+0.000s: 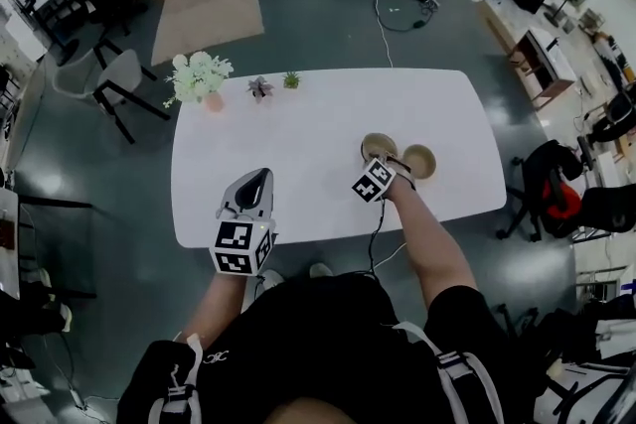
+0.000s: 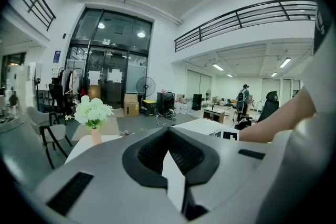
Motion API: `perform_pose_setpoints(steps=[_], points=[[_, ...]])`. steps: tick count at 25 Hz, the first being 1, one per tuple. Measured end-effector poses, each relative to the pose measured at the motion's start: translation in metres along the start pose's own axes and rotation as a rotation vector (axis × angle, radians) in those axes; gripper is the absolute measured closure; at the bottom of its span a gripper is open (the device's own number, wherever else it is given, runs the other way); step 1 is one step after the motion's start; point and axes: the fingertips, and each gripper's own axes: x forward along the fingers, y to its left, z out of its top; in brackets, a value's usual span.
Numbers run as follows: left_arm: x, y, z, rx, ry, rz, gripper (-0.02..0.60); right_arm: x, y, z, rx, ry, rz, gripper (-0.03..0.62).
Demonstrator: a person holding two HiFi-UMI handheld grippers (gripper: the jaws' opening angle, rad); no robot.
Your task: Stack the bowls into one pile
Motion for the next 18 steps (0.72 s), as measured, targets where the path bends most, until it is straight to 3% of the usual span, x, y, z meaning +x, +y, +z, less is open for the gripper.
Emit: perform_pose_setpoints(steps=[3,10,12,16,18], points=[[-0.004,0.003,-0.001,-0.004,0.002,0.01,0.569,-0.002,0.0,0.006,0.05,-0.029,0.029,0.424],[-0.002,0.001,0.005,-0.004,-0.012,-0.005,0.569,-0.042,-0.021,0.032,0.221,-0.217,-0.053,0.418],[0.001,-0.002,0.008,-0.002,-0.019,-0.016,0.569,-0.071,-0.035,0.044,0.322,-0.336,-0.106,0.45],[0.008,-0.009,0.014,0.003,-0.032,-0.042,0.569,-0.144,-0.06,0.066,0.524,-0.584,-0.218,0.574],[0.011,-0.014,0.018,0.01,-0.04,-0.055,0.569,-0.182,-0.067,0.077,0.592,-0.691,-0.254,0.577]])
